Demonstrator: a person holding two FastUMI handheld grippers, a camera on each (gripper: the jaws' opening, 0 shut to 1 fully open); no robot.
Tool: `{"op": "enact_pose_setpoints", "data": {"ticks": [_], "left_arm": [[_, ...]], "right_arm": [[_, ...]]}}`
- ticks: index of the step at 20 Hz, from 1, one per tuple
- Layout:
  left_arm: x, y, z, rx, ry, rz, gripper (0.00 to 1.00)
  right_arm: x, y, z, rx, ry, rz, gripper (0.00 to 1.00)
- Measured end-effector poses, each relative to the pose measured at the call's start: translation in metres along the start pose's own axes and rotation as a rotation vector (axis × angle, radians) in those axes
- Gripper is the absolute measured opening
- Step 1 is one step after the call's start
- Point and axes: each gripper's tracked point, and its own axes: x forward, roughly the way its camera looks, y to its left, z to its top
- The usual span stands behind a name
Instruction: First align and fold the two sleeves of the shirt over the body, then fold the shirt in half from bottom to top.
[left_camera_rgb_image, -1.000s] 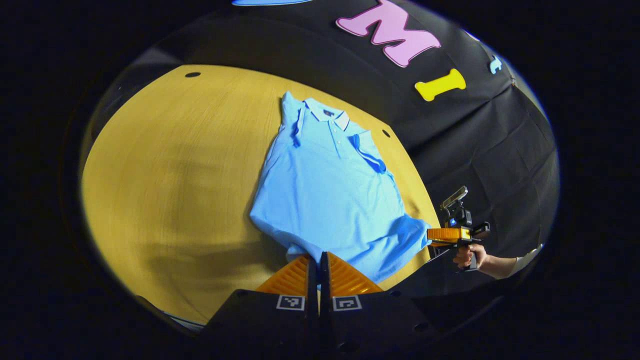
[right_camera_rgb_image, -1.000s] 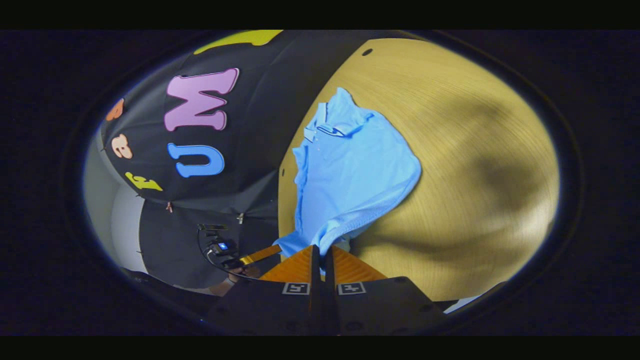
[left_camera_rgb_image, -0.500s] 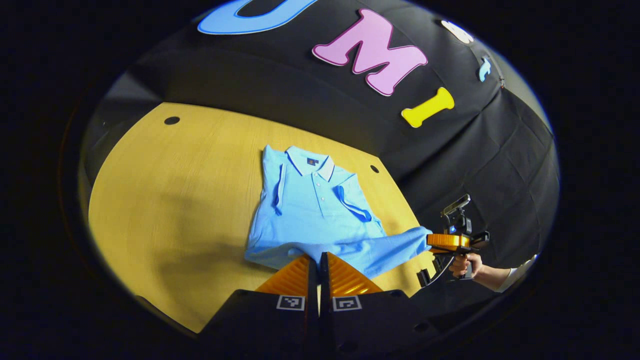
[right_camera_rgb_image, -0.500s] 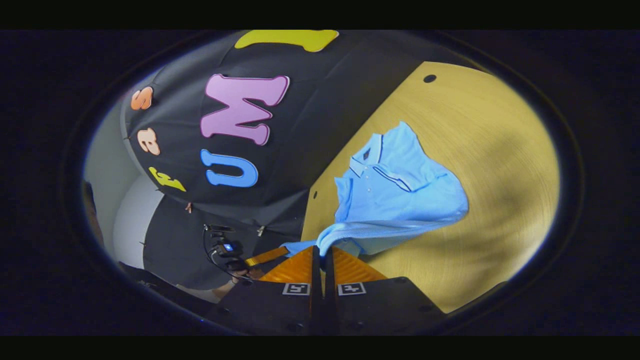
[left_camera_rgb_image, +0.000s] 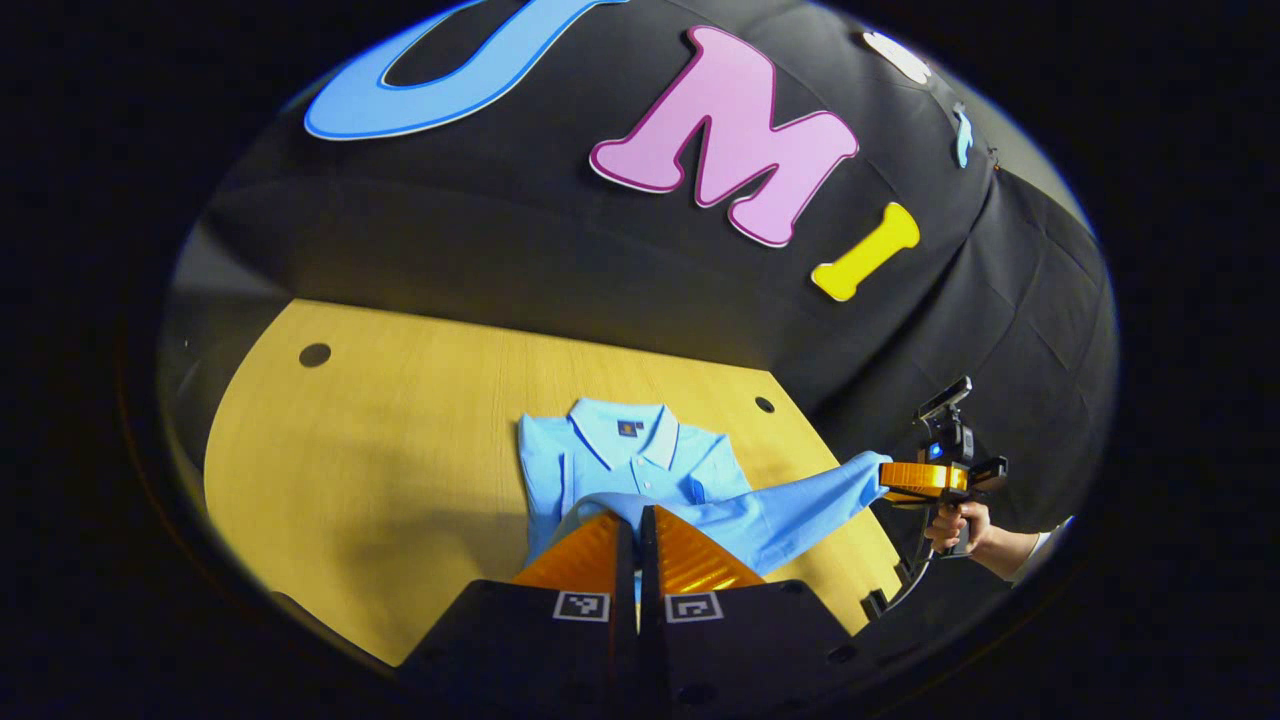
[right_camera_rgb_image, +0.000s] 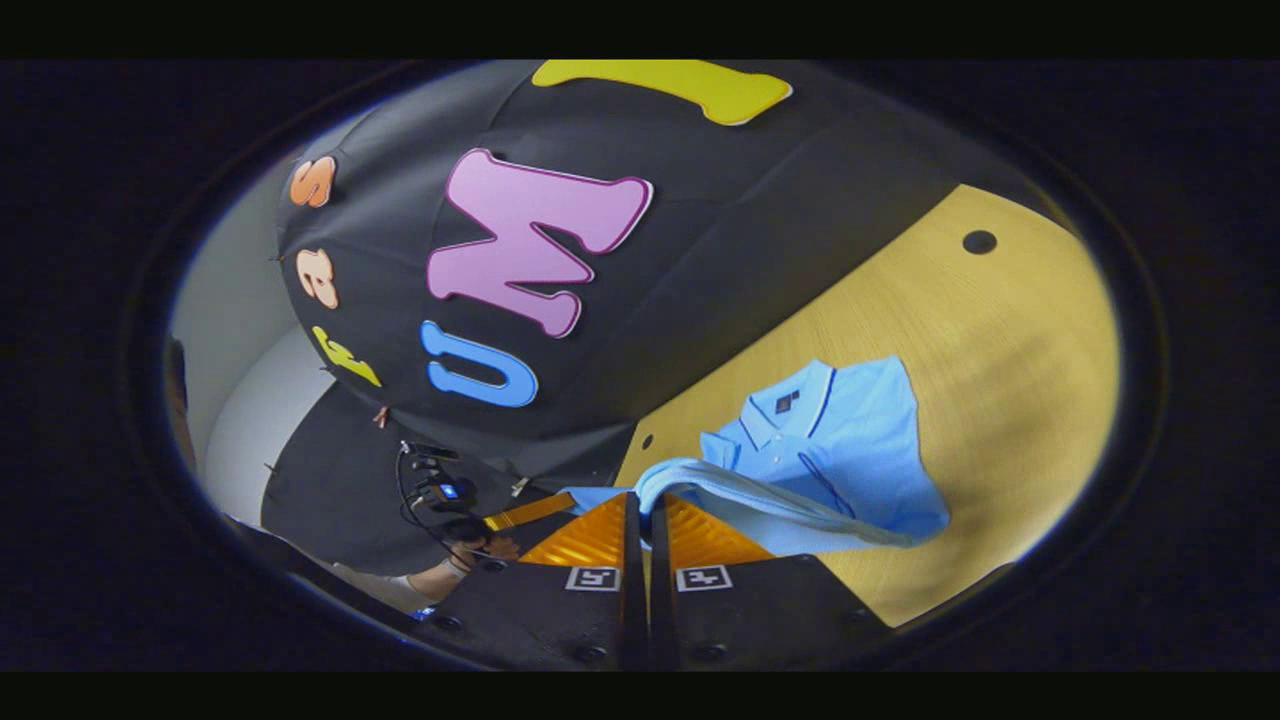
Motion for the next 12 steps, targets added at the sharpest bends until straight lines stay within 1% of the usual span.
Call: {"op": "enact_pose_setpoints", "data": {"ticks": [1, 3, 5, 6, 7, 8, 9, 10, 11, 12], "left_arm": [[0.014, 0.006, 0.010, 0.004, -0.009, 0.016, 0.06], [0.041, 0.018, 0.034, -0.013, -0.030, 0.043, 0.06], [0.067, 0.034, 0.051, -0.022, -0.047, 0.073, 0.06], [0.083, 0.045, 0.057, -0.026, -0.050, 0.090, 0.08], [0.100, 0.056, 0.060, -0.033, -0.043, 0.111, 0.06], [0.117, 0.068, 0.061, -0.041, -0.034, 0.136, 0.06], [0.132, 0.080, 0.060, -0.048, -0.024, 0.160, 0.06], [0.146, 0.089, 0.058, -0.054, -0.015, 0.176, 0.06], [0.160, 0.099, 0.055, -0.063, -0.009, 0.195, 0.06], [0.173, 0.106, 0.054, -0.077, -0.003, 0.204, 0.06]], "right_arm": [[0.009, -0.006, 0.014, -0.011, -0.010, -0.016, 0.05], [0.029, -0.022, 0.041, -0.035, -0.030, -0.044, 0.12], [0.053, -0.045, 0.065, -0.068, -0.054, -0.093, 0.12], [0.066, -0.058, 0.077, -0.081, -0.061, -0.116, 0.08], [0.079, -0.068, 0.086, -0.083, -0.065, -0.130, 0.04], [0.091, -0.079, 0.097, -0.084, -0.070, -0.146, 0.00], [0.104, -0.090, 0.106, -0.082, -0.073, -0.158, 0.05], [0.114, -0.101, 0.114, -0.074, -0.078, -0.169, 0.00], [0.124, -0.113, 0.118, -0.062, -0.077, -0.183, 0.00], [0.132, -0.127, 0.121, -0.056, -0.075, -0.204, 0.05]]}}
